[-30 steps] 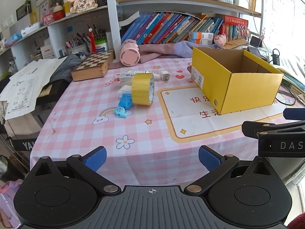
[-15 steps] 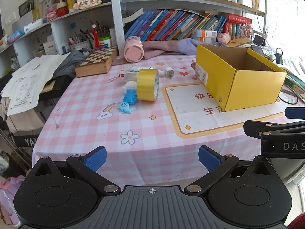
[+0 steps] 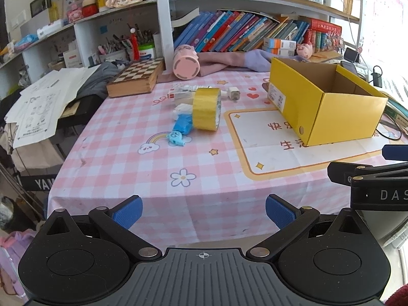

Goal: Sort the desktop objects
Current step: 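Move both tools toward the yellow tape roll on the table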

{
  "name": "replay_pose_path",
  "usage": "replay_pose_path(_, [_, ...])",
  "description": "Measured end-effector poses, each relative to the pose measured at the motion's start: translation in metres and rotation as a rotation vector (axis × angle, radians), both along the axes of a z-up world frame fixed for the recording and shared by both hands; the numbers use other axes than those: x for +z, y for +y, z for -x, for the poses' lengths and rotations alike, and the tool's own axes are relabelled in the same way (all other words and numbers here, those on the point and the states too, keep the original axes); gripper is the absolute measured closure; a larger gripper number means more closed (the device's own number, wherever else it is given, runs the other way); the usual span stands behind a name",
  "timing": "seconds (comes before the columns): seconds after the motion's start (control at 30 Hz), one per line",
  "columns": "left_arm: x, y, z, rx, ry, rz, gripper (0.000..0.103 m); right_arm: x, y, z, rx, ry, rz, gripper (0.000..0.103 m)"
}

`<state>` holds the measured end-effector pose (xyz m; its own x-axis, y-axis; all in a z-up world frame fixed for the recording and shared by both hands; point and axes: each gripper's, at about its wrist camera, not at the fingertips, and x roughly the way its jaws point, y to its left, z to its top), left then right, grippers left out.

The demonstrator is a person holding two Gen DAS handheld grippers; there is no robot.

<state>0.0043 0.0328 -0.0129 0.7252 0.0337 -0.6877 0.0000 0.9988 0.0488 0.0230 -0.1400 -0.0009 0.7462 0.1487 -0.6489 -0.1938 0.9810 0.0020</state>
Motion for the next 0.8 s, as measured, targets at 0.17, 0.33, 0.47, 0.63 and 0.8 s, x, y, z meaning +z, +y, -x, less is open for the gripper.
replay_pose_path(0.17, [-0.001,0.009,0.003,0.022,0.011,0.0,0.0,0.0,0.01,-0.001,0.022,0.014,0.009,0.0])
replay_pose_path(0.33, [-0.001,0.02,0.007,0.056,0.014,0.002,0.0,-0.001,0.022,-0.004,0.055,0.019,0.009,0.0])
replay_pose_path(0.47, [-0.001,0.028,0.008,0.083,0.015,0.003,0.0,-0.001,0.03,-0.007,0.085,0.023,0.004,0.0])
replay_pose_path(0.63, [-0.001,0.038,0.008,0.114,0.013,-0.001,0.0,-0.003,0.04,-0.013,0.12,0.024,-0.006,0.0])
replay_pose_path(0.8, [-0.002,0.045,0.004,0.138,0.012,-0.004,0.0,-0.005,0.047,-0.021,0.146,0.028,-0.017,0.0])
